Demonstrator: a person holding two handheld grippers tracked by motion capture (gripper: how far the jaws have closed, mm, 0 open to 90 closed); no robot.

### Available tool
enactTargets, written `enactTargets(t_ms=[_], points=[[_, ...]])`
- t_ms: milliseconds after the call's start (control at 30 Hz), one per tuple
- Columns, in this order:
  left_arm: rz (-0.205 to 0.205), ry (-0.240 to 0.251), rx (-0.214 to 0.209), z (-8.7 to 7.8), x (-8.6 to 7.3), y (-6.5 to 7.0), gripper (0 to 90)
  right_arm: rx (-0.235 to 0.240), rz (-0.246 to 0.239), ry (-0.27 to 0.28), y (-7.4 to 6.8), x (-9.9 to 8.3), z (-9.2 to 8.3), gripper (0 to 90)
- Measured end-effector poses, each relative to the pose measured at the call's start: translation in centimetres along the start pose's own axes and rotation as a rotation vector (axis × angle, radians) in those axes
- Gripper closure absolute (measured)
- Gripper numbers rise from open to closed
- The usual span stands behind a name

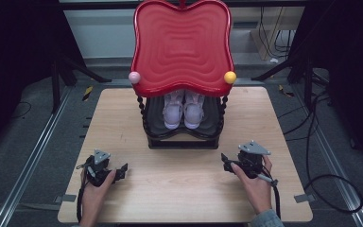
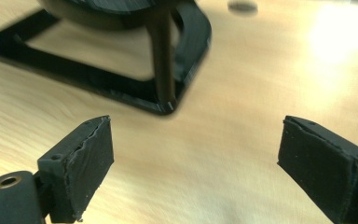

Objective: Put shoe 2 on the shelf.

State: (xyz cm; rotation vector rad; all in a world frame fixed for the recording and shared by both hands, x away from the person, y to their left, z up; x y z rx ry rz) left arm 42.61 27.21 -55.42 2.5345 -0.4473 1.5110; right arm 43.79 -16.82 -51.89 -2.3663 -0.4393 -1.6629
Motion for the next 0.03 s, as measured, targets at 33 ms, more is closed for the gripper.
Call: enactTargets(t_ms=[33], points=[[0.006,-0.002,0.001,0.02,0.0,0.0,7.2,-0.002,0.014,-0.017,0.4,-0.72,0.16,9.8]])
Point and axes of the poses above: each handheld gripper's, and its own axes: z roughly forward along the jaws, x roughly out of its top, y roughly to its right, the point moved 8 cm from there along z, roughly forward along the jaws, and after that the axes turned 12 degrees about y, right-handed, at the moved point
